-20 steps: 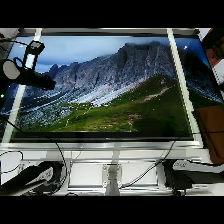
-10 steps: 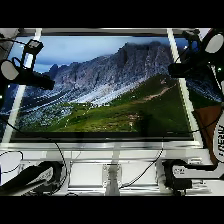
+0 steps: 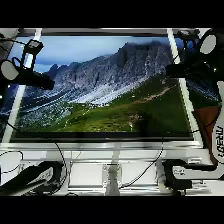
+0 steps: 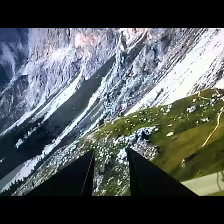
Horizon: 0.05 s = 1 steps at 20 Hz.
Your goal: Fold the clothes and pants, and hang the long-sleeved shirts on hangers.
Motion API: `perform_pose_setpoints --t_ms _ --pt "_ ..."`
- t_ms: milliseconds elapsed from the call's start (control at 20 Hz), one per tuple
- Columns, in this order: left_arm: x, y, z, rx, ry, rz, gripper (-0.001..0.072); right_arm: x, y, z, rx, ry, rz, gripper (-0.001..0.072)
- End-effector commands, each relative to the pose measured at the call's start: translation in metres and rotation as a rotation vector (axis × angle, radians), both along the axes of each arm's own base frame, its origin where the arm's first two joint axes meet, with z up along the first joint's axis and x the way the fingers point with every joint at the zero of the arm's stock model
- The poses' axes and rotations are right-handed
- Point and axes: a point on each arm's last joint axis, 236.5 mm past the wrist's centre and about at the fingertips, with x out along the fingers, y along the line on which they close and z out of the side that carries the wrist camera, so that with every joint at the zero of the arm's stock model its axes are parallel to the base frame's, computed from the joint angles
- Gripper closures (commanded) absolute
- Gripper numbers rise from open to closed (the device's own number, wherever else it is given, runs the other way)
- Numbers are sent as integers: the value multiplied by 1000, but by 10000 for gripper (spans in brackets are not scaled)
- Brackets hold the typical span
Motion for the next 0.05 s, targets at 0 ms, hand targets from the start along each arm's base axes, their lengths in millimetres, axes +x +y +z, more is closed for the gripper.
perform_pose_setpoints --t_ms 0 --pt "0 1 1 0 -2 1 477 0 0 0 -2 -1 2 700"
